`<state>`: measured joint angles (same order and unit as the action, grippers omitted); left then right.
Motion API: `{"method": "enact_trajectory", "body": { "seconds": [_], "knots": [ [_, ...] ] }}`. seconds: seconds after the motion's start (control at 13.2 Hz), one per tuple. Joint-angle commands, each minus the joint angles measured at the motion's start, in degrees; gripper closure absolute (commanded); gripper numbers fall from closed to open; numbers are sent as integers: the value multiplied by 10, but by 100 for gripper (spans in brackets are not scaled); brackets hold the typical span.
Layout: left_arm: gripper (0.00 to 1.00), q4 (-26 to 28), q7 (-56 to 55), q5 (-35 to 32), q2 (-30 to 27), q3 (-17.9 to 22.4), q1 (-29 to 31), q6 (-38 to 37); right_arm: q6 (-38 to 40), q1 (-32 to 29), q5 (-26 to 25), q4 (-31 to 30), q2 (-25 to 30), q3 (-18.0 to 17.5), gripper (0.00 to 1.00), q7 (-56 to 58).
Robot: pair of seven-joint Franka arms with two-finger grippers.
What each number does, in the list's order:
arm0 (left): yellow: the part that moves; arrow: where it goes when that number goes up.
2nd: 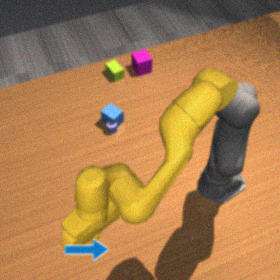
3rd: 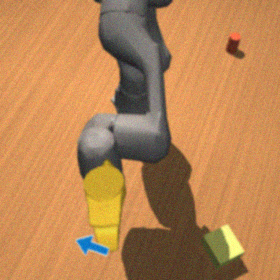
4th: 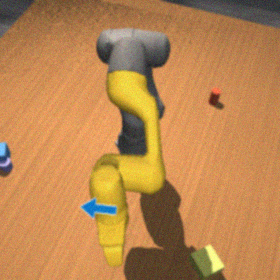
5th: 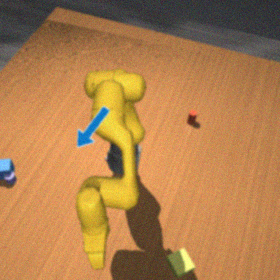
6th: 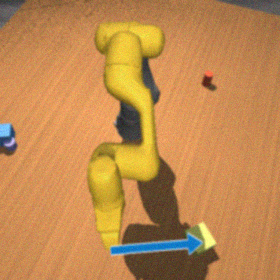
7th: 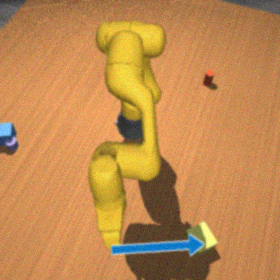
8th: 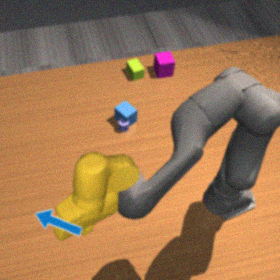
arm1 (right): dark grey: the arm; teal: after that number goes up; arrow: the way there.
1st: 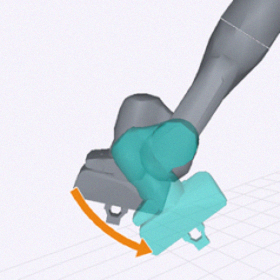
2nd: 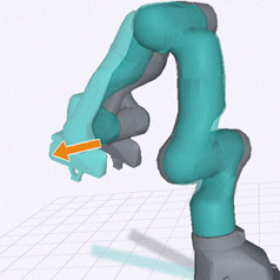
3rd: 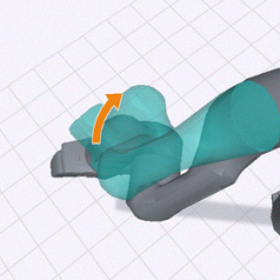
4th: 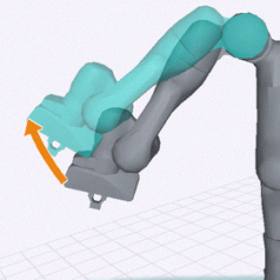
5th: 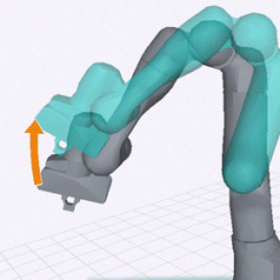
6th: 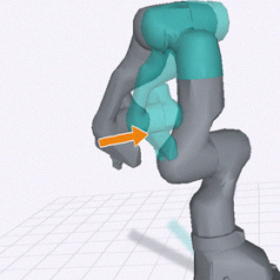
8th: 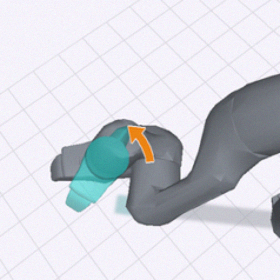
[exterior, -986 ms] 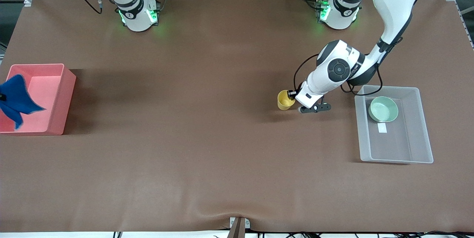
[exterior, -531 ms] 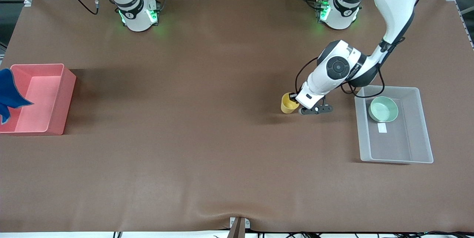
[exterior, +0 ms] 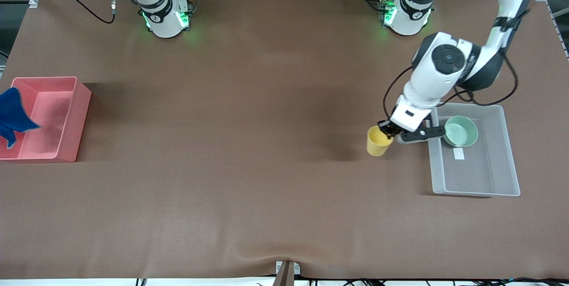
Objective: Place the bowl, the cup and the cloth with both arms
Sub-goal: 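Lower the cup into the clear bin while the right gripper releases the cloth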
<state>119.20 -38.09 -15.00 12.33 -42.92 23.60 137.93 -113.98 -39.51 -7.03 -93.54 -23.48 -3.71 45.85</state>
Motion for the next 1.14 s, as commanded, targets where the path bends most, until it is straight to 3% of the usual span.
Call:
{"method": "enact_trajectory", "body": {
  "seconds": [0.0,0.23,0.68,1.06],
  "knots": [
    [100,-47,71,-4,-17,-4,41,-70,-31,-19,-5,8,-33,-11,100,6],
    [100,-86,184,-1,-13,-4,92,-116,-56,-23,-2,8,-62,-11,100,0],
    [100,-116,405,-2,18,-1,200,-122,-77,-35,0,7,-101,-11,100,-1],
    [100,-130,445,-13,88,3,227,-95,-110,-43,1,6,-134,-12,100,2]
  ]
}}
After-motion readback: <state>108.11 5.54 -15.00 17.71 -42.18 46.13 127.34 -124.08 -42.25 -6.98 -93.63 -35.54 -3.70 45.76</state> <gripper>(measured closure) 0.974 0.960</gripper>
